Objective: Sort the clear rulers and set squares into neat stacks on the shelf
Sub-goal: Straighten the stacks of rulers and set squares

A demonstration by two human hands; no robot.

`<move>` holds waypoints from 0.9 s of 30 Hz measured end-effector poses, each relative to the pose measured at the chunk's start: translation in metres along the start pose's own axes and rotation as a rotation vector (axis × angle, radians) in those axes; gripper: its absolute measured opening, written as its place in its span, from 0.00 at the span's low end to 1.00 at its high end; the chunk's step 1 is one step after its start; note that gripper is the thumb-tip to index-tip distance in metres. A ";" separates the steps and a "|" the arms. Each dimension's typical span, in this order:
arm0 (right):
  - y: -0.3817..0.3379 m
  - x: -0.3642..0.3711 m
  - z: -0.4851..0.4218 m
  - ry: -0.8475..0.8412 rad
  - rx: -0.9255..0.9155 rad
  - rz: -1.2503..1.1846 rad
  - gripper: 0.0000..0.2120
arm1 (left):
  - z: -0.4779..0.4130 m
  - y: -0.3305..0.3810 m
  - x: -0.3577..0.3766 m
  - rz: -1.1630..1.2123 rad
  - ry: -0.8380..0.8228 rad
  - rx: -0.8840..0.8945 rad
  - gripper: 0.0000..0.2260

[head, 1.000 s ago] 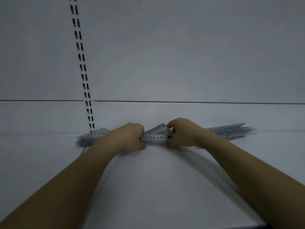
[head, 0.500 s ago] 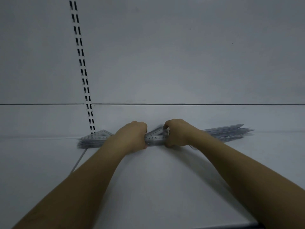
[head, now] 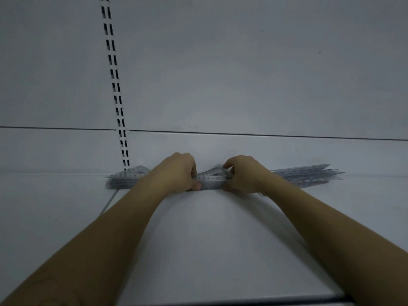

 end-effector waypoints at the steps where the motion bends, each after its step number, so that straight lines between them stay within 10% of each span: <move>1: 0.000 0.000 0.000 0.013 -0.005 0.002 0.30 | 0.000 0.000 0.000 0.001 0.008 -0.005 0.20; 27: 0.003 0.001 0.000 -0.008 -0.079 -0.014 0.32 | 0.001 0.001 0.004 -0.059 0.033 -0.006 0.21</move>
Point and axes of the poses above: each hand's wrist, its own z-axis away from the middle knuckle, its own x-axis out of the palm, y = z × x, the point moved 8 cm from there along -z, towards the middle knuckle
